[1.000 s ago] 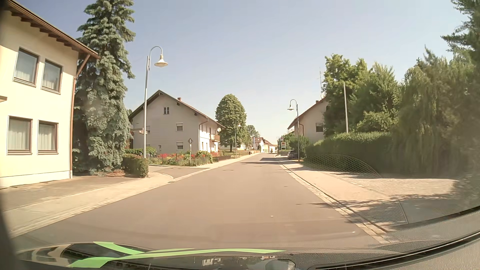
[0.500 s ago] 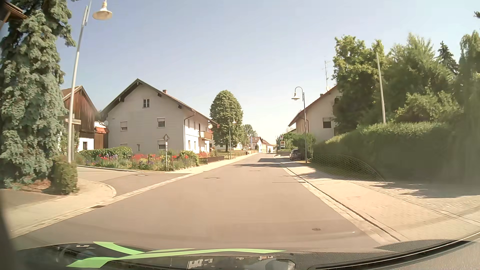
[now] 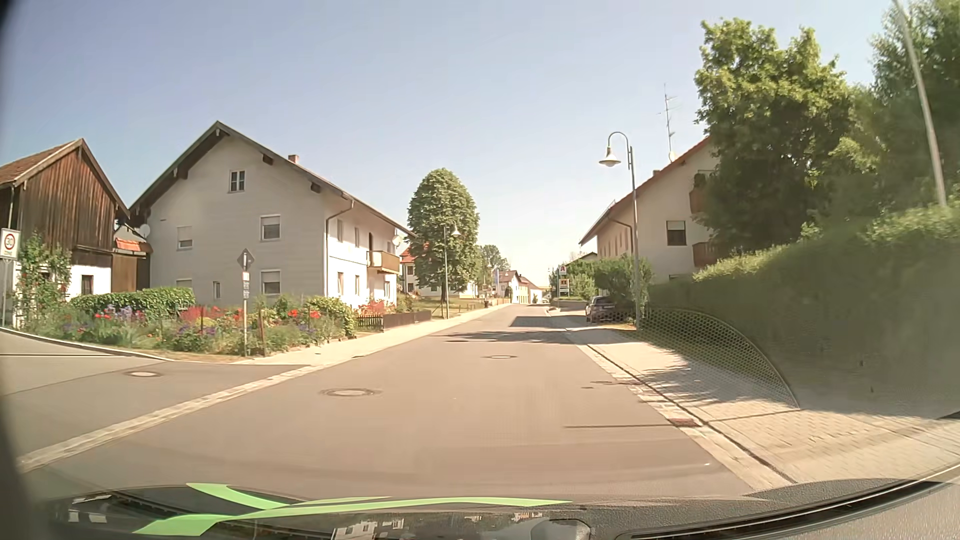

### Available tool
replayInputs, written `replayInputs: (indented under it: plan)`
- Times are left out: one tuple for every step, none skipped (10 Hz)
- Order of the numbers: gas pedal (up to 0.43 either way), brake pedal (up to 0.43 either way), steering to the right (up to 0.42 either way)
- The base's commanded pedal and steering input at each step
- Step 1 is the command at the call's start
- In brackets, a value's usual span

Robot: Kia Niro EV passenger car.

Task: Follow the waypoints while adhering to traffic rules and regulations

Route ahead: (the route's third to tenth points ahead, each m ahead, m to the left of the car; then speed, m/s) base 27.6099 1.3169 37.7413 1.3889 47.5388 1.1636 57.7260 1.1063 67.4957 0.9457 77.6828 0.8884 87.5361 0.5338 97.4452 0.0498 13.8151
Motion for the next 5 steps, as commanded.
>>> replayInputs:
  plan:
    - [0.169,0.0,0.002]
    - [0.169,0.0,0.003]
    - [0.169,0.0,0.003]
    - [0.169,0.0,0.003]
    - [0.169,0.0,0.003]
